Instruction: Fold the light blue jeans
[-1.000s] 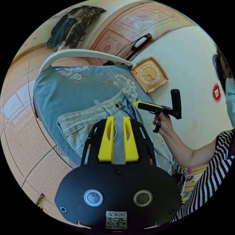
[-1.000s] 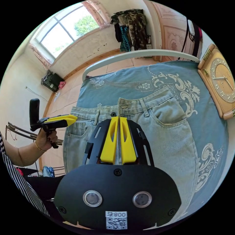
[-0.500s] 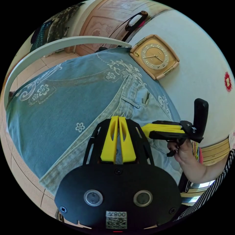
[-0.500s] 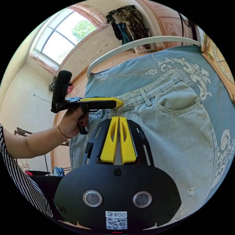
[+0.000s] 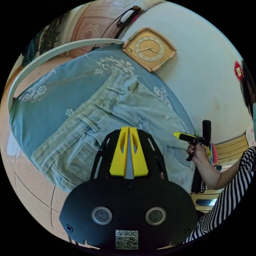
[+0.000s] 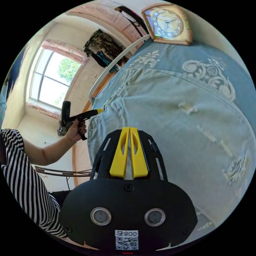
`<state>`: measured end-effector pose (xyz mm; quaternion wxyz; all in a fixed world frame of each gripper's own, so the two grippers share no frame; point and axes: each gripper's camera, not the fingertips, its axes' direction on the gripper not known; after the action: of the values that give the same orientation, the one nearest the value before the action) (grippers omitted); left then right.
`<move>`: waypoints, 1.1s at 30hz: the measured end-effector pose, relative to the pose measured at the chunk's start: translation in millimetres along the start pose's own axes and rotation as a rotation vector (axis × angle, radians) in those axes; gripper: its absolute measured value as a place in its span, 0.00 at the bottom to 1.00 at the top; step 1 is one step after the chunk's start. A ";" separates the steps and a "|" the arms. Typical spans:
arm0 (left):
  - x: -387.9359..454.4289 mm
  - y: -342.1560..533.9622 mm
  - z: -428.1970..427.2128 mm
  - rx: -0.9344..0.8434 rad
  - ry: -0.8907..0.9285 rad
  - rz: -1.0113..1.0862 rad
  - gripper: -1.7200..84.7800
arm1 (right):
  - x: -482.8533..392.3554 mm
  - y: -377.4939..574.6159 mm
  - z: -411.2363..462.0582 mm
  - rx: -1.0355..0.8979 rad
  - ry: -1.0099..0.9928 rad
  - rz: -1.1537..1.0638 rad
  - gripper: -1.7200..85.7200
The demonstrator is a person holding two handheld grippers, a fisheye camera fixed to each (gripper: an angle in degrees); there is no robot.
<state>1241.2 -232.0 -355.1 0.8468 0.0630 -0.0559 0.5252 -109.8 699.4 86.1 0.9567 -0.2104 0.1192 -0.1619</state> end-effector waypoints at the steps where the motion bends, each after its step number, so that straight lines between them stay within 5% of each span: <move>1: 15.7 4.9 14.6 -0.046 0.053 0.014 0.02 | 3.7 15.3 -10.7 -0.005 0.000 0.033 0.02; 6: 94.3 21.0 93.2 -0.344 0.202 0.111 0.02 | 3.9 153.0 -91.6 -0.091 0.036 0.267 0.02; 10: 148.5 37.6 156.2 -0.597 0.077 0.247 0.02 | -13.0 234.7 -126.5 -0.169 0.057 0.394 0.02; 15: 178.1 23.9 195.5 -0.676 0.055 0.208 0.03 | -35.1 327.8 -165.3 -0.172 0.002 0.545 0.02; 22: 305.1 -23.8 254.8 -0.673 0.033 0.620 0.07 | -58.9 411.7 -278.1 0.051 0.146 0.763 0.04; 26: 376.8 -38.3 308.7 -0.664 -0.049 0.864 0.09 | -62.5 508.8 -354.3 0.113 0.339 1.115 0.07; 33: 447.3 -54.8 379.7 -0.690 -0.106 1.024 0.10 | -76.5 610.1 -441.0 0.283 0.422 1.368 0.12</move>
<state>1477.2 75.7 88.6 0.4547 -0.2236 -0.2876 0.8127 -152.4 1090.5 -560.2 0.8185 0.0725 0.3840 0.4211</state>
